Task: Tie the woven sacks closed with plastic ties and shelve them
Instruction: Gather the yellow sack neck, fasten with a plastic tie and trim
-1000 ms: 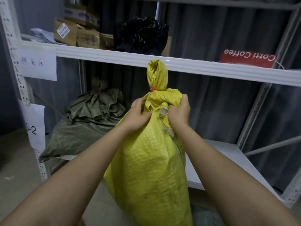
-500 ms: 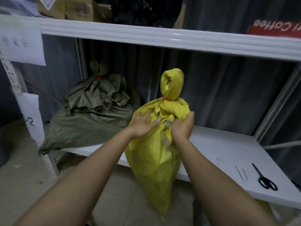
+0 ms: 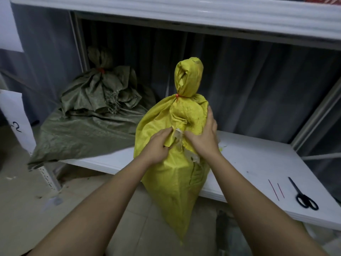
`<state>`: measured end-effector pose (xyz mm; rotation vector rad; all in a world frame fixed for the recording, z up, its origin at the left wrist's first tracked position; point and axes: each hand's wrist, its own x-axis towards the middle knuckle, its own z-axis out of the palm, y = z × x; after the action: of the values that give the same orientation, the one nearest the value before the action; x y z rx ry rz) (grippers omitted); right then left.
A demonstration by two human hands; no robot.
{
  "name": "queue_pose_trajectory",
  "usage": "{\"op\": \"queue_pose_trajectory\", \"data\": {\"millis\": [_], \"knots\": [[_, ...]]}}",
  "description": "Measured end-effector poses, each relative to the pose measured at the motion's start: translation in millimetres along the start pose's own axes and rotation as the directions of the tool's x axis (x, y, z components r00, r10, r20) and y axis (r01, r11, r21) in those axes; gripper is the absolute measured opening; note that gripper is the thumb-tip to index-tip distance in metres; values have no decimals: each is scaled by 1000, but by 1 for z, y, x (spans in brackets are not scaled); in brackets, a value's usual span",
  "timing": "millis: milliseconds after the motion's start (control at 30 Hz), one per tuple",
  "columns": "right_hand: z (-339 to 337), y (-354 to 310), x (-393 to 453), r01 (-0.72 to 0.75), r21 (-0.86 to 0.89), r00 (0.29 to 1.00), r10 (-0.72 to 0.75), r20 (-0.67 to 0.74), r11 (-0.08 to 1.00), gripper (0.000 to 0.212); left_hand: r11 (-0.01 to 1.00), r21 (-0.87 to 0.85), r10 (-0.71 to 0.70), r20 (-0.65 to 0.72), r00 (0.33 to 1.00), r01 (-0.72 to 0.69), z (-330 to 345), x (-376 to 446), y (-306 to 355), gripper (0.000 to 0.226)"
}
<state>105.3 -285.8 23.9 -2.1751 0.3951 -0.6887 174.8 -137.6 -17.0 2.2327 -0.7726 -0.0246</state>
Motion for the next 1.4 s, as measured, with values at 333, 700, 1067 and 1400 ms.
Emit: {"op": "queue_pose_trajectory", "data": {"millis": [333, 700, 1067, 1400], "knots": [[23, 27, -15, -14, -196, 999, 8, -32, 980, 111, 997, -44, 62, -42, 997, -64, -1, 24, 0, 61], [25, 27, 7, 66, -241, 993, -88, -81, 968, 106, 998, 39, 61, -54, 997, -59, 6, 72, -8, 60], [37, 63, 63, 42, -339, 933, 85, 350, 940, 104, 956, 287, -5, -204, 979, 65, 18, 122, -25, 47], [69, 87, 122, 80, -532, 936, 120, 331, 843, 101, 933, 333, -54, -255, 965, 140, 29, 135, -14, 48]]}}
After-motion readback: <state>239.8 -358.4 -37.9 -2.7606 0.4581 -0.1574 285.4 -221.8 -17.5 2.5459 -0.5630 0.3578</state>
